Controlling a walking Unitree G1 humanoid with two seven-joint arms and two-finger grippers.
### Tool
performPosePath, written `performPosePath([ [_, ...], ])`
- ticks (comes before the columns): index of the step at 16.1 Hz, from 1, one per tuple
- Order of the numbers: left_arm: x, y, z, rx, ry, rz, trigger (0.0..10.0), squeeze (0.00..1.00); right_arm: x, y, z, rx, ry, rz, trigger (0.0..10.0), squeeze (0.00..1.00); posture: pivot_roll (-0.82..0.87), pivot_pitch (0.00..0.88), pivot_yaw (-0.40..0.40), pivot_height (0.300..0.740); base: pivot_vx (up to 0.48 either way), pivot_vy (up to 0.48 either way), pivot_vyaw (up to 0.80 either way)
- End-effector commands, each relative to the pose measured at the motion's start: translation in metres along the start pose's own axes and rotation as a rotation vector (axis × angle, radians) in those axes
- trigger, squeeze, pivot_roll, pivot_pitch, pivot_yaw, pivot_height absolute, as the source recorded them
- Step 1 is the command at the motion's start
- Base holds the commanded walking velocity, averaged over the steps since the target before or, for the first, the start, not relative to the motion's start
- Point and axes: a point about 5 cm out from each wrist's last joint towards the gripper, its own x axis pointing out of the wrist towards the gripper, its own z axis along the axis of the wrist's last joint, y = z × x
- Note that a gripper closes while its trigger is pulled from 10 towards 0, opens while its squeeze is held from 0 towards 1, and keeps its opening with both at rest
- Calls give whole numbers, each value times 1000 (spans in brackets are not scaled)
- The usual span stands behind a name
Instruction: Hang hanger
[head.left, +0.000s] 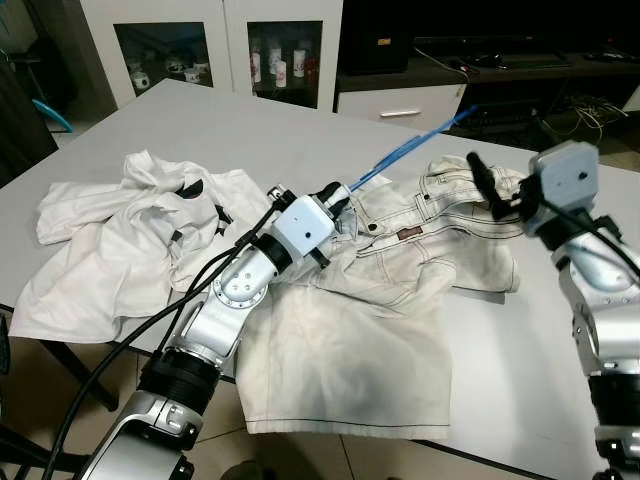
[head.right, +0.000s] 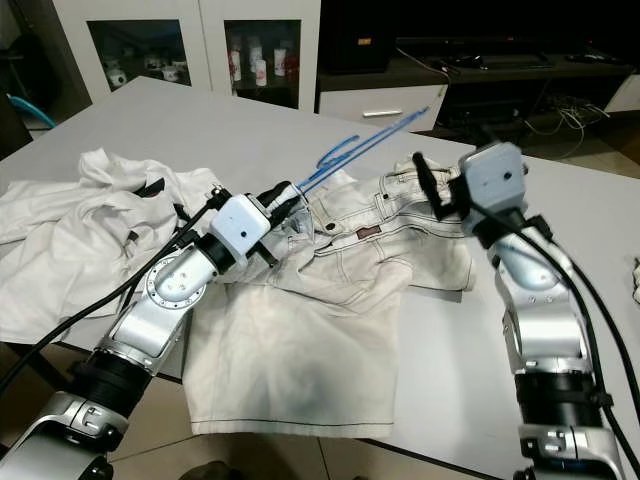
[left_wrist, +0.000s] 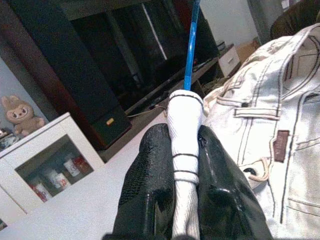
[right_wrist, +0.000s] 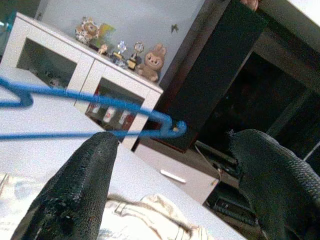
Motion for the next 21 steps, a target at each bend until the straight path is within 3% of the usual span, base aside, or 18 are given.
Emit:
performPosePath([
  [1,2,5,0,5,9,13,10000,0,-3,-3,1,14,-6,-24,10000,0,46,0,-44,723,0,0,0],
  [3,2,10,-1,-8,18,37,10000,0,-5,-6,-1,41,3,-53,10000,0,45,0,-39,723,0,0,0],
  [5,5,19,1,-134,10,103,10000,0,-7,-5,2,55,-15,-46,10000,0,36,0,-33,723,0,0,0],
  [6,6,21,2,-158,1,112,10000,0,-8,-4,3,45,-17,-32,10000,0,35,0,-33,723,0,0,0],
  [9,5,20,1,-138,-3,88,10000,0,-7,-2,4,51,-6,3,10000,0,35,0,-35,723,0,0,0],
  [10,2,20,-2,-147,5,93,10000,0,-5,-2,5,140,-2,2,10000,149,35,0,-35,723,0,0,0],
  [11,1,19,-4,-151,8,93,10000,0,-3,2,8,287,-19,4,10000,1000,38,0,-38,723,0,0,0],
  [12,0,18,-5,-150,10,91,10000,0,-2,6,11,346,-34,25,10000,1000,43,0,-40,723,0,0,0],
  [13,-2,16,-7,-134,13,74,10000,0,0,14,18,330,-56,76,10000,1000,46,0,-40,723,0,0,0],
  [14,-4,16,-9,-107,23,62,10000,0,3,20,18,110,-32,129,10000,1000,45,0,-39,723,0,0,0],
  [15,-7,18,-13,-51,40,36,10000,0,3,29,13,-239,7,283,10000,0,44,0,-37,723,0,0,0],
  [16,-8,20,-14,-24,45,22,10000,0,2,31,12,-320,18,360,10000,0,44,0,-37,723,0,0,0],
  [18,-8,30,-13,2,45,34,10000,0,3,24,14,-353,36,412,10000,0,49,0,-46,723,0,0,0],
  [21,-6,39,-11,24,39,51,10000,0,12,16,14,-454,31,409,10000,0,54,0,-48,723,0,0,0],
])
